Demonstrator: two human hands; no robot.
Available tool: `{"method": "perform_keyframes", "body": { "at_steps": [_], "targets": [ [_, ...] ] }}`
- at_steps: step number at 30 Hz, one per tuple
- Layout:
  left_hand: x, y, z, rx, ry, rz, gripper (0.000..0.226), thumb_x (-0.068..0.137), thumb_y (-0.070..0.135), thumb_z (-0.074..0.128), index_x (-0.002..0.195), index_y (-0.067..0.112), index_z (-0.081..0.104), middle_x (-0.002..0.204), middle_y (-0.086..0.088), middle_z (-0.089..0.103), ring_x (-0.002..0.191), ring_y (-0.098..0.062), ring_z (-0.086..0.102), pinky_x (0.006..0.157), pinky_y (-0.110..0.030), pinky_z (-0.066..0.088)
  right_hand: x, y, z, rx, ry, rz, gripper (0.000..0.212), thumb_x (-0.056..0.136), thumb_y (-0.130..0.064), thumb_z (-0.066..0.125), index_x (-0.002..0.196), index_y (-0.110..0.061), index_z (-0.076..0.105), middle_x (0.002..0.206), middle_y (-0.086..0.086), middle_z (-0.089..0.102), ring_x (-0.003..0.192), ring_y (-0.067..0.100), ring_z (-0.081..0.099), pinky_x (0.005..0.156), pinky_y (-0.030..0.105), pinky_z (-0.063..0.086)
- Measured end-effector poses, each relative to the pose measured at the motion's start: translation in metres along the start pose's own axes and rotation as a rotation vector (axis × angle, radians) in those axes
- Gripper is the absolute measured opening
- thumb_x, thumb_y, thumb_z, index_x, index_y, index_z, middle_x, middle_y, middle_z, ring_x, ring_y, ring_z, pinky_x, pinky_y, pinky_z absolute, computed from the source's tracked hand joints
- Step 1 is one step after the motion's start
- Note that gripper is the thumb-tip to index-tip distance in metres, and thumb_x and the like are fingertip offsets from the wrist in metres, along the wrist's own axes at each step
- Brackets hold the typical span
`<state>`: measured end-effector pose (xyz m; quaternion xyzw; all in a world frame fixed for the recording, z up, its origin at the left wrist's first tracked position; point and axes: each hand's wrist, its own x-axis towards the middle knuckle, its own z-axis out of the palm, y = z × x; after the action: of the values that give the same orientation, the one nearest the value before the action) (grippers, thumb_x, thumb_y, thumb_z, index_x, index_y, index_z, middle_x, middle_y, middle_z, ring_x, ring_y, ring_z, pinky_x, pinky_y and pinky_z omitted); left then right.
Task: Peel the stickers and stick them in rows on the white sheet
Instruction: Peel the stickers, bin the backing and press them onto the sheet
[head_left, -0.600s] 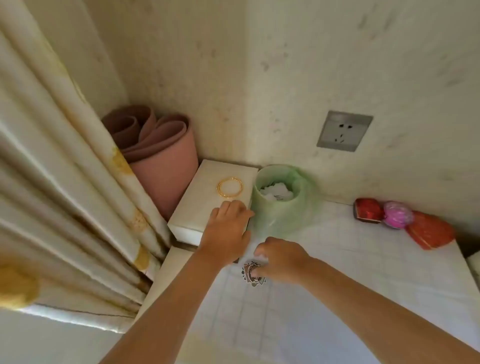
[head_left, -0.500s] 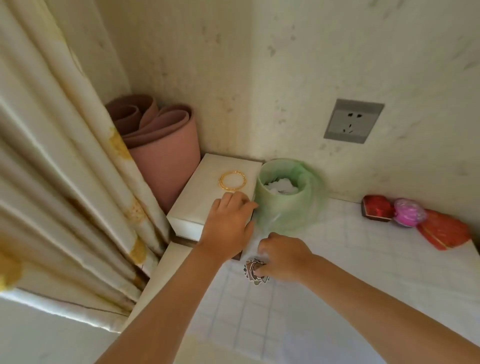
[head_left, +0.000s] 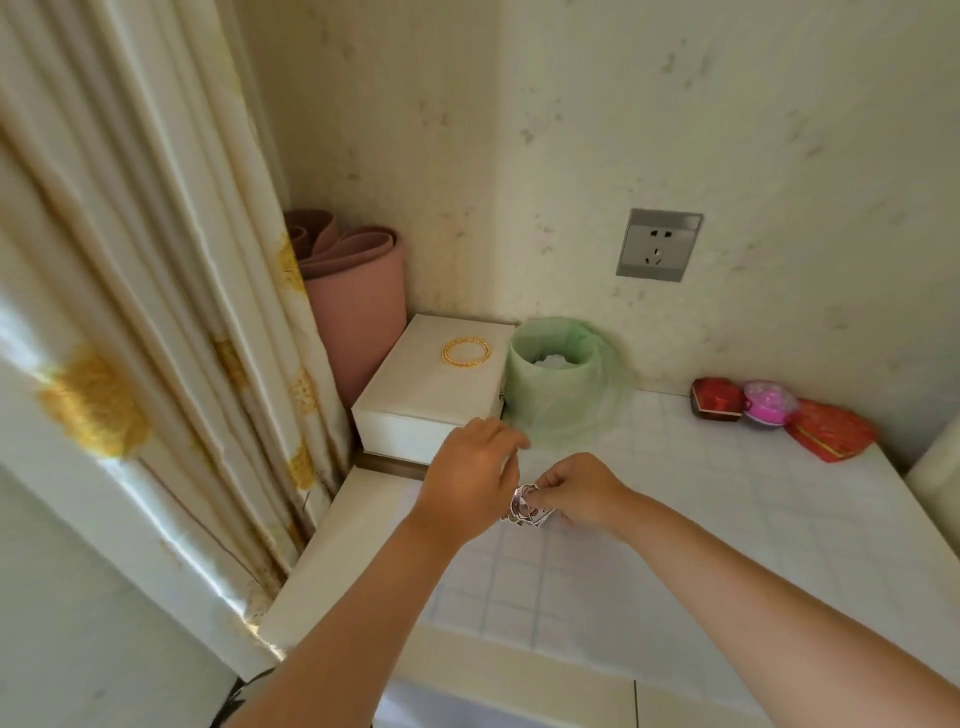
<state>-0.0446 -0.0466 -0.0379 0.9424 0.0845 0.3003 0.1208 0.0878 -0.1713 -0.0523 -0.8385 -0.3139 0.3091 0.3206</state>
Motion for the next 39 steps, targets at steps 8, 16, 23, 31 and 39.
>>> {"method": "perform_keyframes", "body": {
  "at_steps": [8,16,23,31,39],
  "targets": [
    [-0.032,0.017,0.001,-0.244,-0.34,-0.271,0.023,0.098,0.025,0.053,0.117,0.024,0.064,0.11,0.005,0.067,0.102,-0.015,0.061,0.085,-0.032,0.05,-0.021,-0.004,0.001,0.122,0.147,0.045,0.02,0.085,-0.029,0.077,0.085,-0.01,0.082,0.079,0.014,0.072,0.066,0.014,0.052,0.061,0.026,0.034],
    [-0.023,0.042,-0.014,-0.543,-0.298,-0.455,0.038,0.098,0.025,0.058,0.135,0.019,0.056,0.118,0.001,0.068,0.099,-0.01,0.066,0.079,-0.016,0.052,-0.08,-0.026,-0.014,0.333,0.132,0.089,0.02,0.091,-0.025,0.071,0.086,-0.006,0.076,0.083,0.008,0.072,0.047,0.016,0.043,0.046,0.022,0.021],
    [-0.016,0.08,-0.023,-0.756,-0.241,-0.585,0.013,0.087,0.017,0.075,0.092,0.013,0.063,0.071,-0.003,0.069,0.054,-0.01,0.064,0.061,-0.026,0.054,-0.117,-0.021,-0.025,0.143,0.341,-0.088,0.005,0.085,-0.018,0.073,0.082,-0.016,0.077,0.079,0.004,0.075,0.042,0.016,0.055,0.049,0.023,0.04],
    [0.002,0.116,0.003,-0.558,-0.367,-0.517,0.016,0.089,0.018,0.068,0.075,0.023,0.062,0.066,0.007,0.06,0.066,-0.014,0.062,0.062,-0.025,0.046,-0.132,0.027,-0.055,0.134,0.372,-0.129,0.014,0.09,-0.026,0.068,0.08,-0.022,0.078,0.077,-0.01,0.074,0.056,0.012,0.068,0.061,0.024,0.052],
    [0.011,0.131,0.031,-0.263,-0.486,-0.431,0.015,0.099,0.027,0.05,0.085,0.026,0.054,0.084,0.01,0.055,0.071,-0.007,0.05,0.06,-0.022,0.037,-0.123,0.098,-0.072,-0.396,0.233,-0.059,0.042,0.097,-0.041,0.057,0.139,-0.034,0.055,0.156,-0.003,0.04,0.143,0.018,0.037,0.115,0.035,0.032]
  ]
}}
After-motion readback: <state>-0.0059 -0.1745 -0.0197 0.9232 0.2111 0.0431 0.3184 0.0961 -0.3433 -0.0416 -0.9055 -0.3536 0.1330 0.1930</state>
